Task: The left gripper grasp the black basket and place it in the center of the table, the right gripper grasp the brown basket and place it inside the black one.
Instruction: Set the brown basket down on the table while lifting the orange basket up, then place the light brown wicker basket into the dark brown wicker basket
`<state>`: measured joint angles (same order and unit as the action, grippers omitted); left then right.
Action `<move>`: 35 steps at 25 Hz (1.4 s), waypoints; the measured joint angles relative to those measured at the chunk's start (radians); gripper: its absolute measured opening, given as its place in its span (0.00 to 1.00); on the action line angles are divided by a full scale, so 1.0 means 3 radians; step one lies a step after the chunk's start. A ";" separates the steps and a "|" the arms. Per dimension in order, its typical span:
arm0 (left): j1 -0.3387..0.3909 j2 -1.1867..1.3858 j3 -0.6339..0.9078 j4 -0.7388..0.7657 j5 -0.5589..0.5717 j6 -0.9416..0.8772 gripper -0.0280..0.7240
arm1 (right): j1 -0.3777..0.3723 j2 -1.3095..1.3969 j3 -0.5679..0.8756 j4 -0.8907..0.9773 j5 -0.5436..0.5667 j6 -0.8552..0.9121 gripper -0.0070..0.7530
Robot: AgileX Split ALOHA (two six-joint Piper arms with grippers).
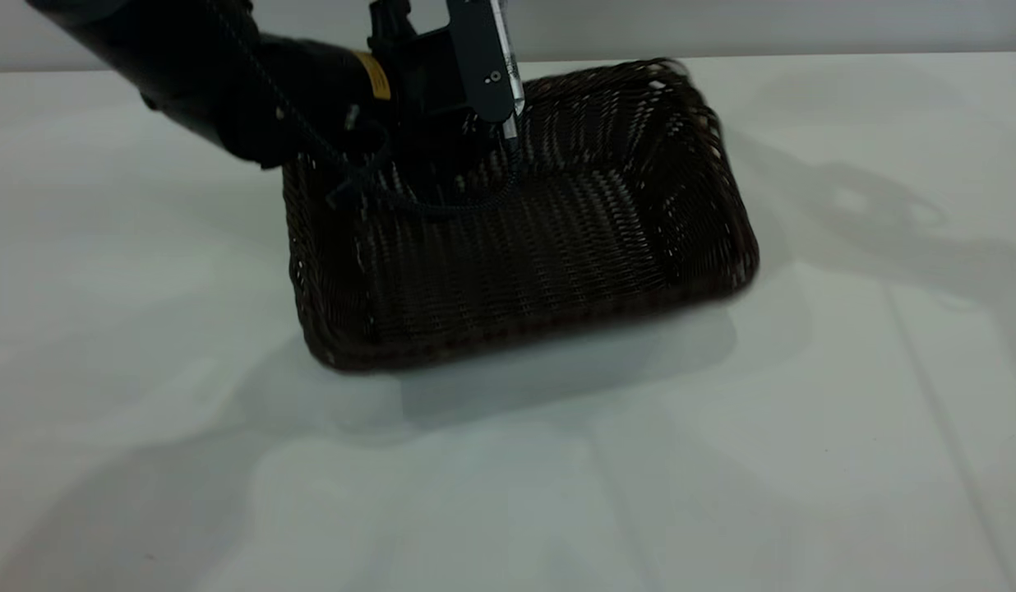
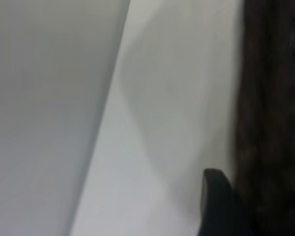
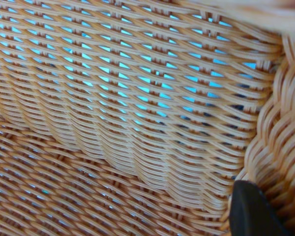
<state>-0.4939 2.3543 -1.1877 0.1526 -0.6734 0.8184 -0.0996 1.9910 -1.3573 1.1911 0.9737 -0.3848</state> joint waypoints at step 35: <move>0.0000 -0.2539 0.1297 -0.2416 -0.1571 -0.0272 0.53 | 0.0610 0.0552 -0.0431 -0.1020 0.0022 0.0052 0.11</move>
<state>-0.4939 1.5926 -0.7986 -0.5721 -1.1446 0.7367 0.0834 2.1566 -1.4867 0.8852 0.9803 -0.3691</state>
